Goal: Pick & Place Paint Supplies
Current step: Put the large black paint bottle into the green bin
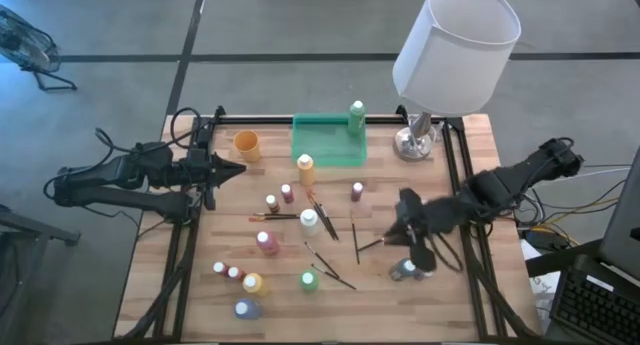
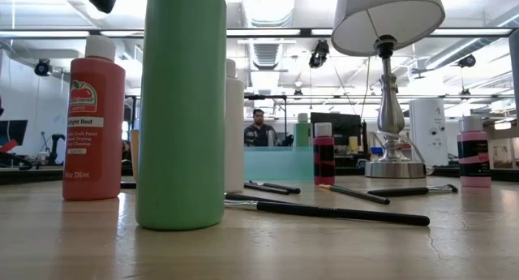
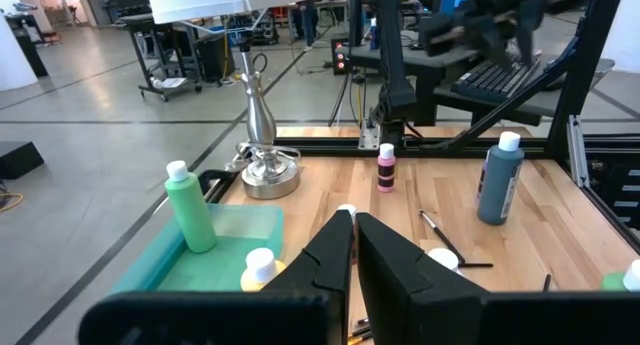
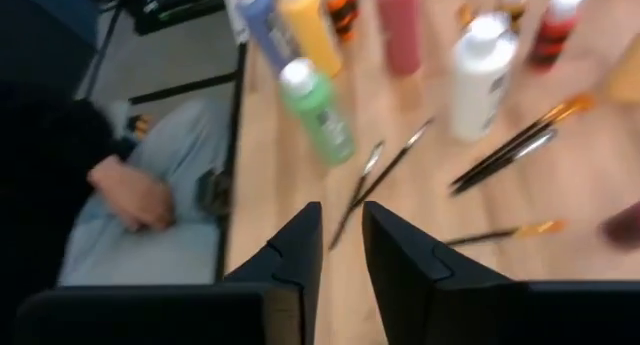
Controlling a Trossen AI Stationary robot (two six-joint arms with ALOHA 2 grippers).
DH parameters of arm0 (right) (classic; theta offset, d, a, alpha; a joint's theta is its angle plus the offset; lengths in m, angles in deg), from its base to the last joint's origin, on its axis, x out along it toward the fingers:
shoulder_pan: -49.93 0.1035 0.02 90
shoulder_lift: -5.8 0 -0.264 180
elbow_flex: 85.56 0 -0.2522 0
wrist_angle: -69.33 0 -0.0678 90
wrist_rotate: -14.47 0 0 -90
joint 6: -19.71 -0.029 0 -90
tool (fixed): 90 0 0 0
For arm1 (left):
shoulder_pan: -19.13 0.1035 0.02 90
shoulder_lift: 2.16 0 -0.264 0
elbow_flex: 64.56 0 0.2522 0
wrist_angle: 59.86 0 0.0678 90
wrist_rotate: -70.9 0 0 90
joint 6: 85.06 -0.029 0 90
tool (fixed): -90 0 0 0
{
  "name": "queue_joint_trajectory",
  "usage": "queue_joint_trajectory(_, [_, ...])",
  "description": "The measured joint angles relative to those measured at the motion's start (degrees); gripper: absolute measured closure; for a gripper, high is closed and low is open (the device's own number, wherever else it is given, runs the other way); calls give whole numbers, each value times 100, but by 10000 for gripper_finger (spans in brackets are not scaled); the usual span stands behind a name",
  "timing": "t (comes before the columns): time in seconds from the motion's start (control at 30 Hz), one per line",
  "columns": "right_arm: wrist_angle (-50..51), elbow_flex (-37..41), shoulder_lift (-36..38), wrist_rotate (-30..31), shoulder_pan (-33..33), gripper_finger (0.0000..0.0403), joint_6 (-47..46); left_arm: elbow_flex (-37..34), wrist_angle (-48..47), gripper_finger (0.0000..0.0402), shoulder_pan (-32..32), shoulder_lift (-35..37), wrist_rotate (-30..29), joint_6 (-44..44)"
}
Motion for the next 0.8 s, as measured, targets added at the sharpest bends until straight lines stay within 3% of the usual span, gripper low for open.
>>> queue_joint_trajectory(0.4, [1261,0,-17,2104,2555,369,-2577,0,0,378,0,-1,0,0])
queue_joint_trajectory(0.63, [2087,58,-126,2364,3306,351,-3998,0,0,378,-1,0,0,0])
queue_joint_trajectory(0.8, [2465,283,-269,2332,3512,317,-4619,0,0,378,0,1,2,0])
